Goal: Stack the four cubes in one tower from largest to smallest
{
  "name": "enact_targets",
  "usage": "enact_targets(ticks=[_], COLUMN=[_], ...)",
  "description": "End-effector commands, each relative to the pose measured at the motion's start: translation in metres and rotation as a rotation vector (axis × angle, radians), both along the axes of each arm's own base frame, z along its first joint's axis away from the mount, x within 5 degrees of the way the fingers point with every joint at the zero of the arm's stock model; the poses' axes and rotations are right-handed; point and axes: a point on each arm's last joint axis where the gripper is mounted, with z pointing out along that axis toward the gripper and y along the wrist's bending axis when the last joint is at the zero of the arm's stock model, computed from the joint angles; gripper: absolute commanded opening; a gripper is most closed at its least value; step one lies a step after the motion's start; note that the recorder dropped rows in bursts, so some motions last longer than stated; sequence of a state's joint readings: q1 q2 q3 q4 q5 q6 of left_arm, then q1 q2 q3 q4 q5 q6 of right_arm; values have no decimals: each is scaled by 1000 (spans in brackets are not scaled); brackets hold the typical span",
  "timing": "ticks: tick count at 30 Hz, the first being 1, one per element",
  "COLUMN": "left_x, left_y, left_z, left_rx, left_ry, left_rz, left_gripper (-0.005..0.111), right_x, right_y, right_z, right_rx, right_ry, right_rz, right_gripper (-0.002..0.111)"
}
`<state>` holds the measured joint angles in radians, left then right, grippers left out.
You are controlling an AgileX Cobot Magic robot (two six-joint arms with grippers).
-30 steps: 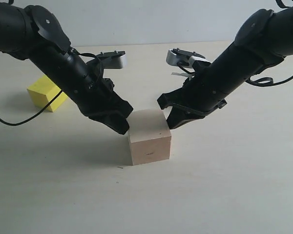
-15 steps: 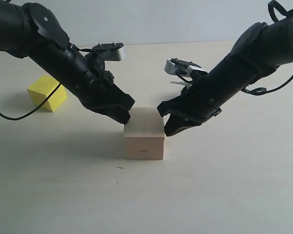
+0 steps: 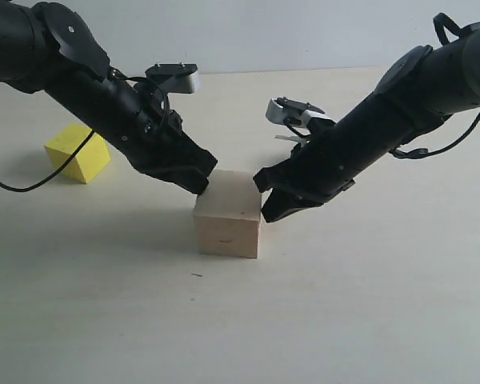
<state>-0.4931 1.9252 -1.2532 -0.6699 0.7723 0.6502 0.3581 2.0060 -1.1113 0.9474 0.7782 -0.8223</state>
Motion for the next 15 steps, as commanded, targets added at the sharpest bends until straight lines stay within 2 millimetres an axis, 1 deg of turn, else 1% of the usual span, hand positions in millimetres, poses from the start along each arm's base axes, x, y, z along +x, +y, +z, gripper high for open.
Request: enact_targets(ticks=[1,4,8,15], left_x=[-3,-3,2,18], left_y=[-9,-9,-4,21], left_z=[1,1,1,2], left_rx=[-46,-46,-48,-49], left_ry=[31,31,11,2], left_rz=[25,25,50,130], left_gripper=[0,0,0,0], right_x=[15,23,27,26], right_y=[15,18,21,16], right_z=[19,29,38,33], right_rx=[91,111,129,55], right_ry=[-58,-89,-81,-79], right_rz=[-59,-53,-49,-44], right_gripper=[0,0,0,0])
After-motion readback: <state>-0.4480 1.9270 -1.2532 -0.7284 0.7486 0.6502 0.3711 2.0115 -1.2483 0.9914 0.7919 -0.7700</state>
